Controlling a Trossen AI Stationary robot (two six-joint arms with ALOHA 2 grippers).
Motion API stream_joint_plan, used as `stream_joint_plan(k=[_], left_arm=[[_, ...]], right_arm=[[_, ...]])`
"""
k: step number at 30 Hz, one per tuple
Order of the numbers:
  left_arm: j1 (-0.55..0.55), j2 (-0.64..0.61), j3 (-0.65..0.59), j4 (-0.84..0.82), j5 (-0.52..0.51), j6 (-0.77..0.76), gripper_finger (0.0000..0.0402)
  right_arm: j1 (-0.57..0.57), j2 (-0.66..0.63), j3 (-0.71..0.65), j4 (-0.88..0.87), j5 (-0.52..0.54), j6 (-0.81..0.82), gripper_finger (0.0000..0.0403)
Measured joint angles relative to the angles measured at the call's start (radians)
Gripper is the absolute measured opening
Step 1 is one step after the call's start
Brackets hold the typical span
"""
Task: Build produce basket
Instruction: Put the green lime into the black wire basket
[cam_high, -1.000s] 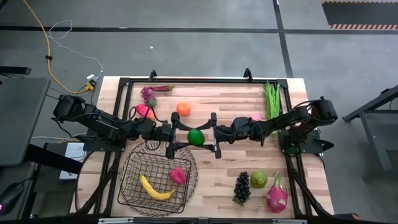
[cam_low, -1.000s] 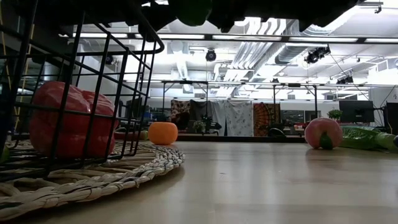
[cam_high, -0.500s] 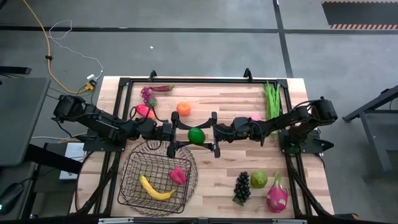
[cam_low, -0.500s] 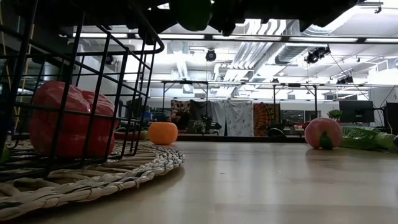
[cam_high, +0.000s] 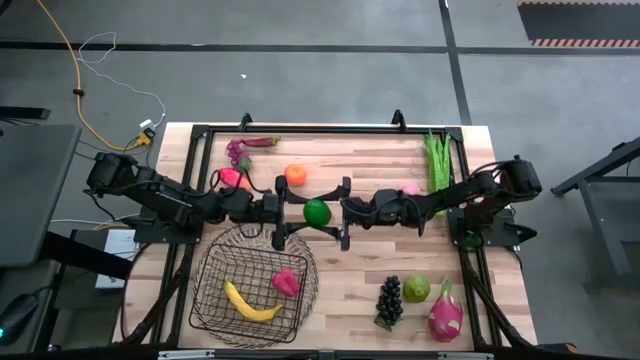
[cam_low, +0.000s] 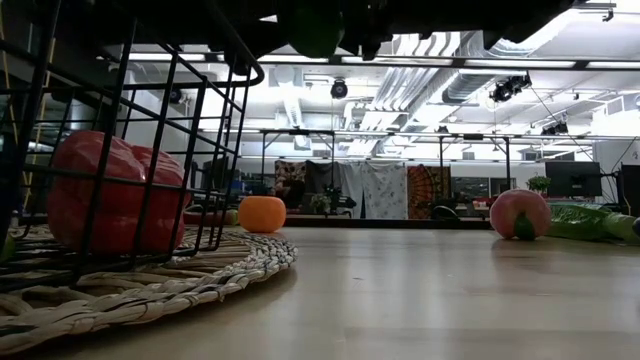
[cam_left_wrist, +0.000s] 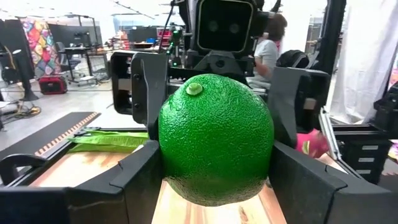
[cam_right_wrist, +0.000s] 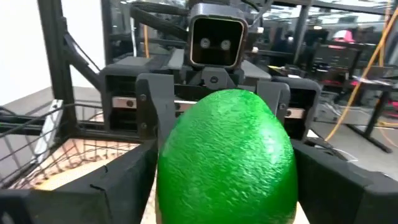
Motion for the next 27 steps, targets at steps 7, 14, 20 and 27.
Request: stream_joint_plan(k=[7,14,20,27], left_arm=[[-0.002,0.0,0.0,-0.022,-0.033,0.018,0.0249],[-0.002,-0.067,0.0,-0.149,-0.086,0.019,0.025],[-0.004,-0.256,-0.002,-0.386,-0.111,-0.008,0.025],[-0.035,-0.492,-0.003,-0.666,-0.109,-0.072,0.025]], right_arm=[[0.013,0.001,0.0,0.0,0.03,-0.024,0.038],[0.017,-0.035,-0.001,-0.065,0.05,-0.087,0.0387],[0.017,-0.129,-0.002,-0.194,0.047,-0.065,0.0387],[0.006,-0.253,-0.003,-0.401,0.045,0.028,0.0387]])
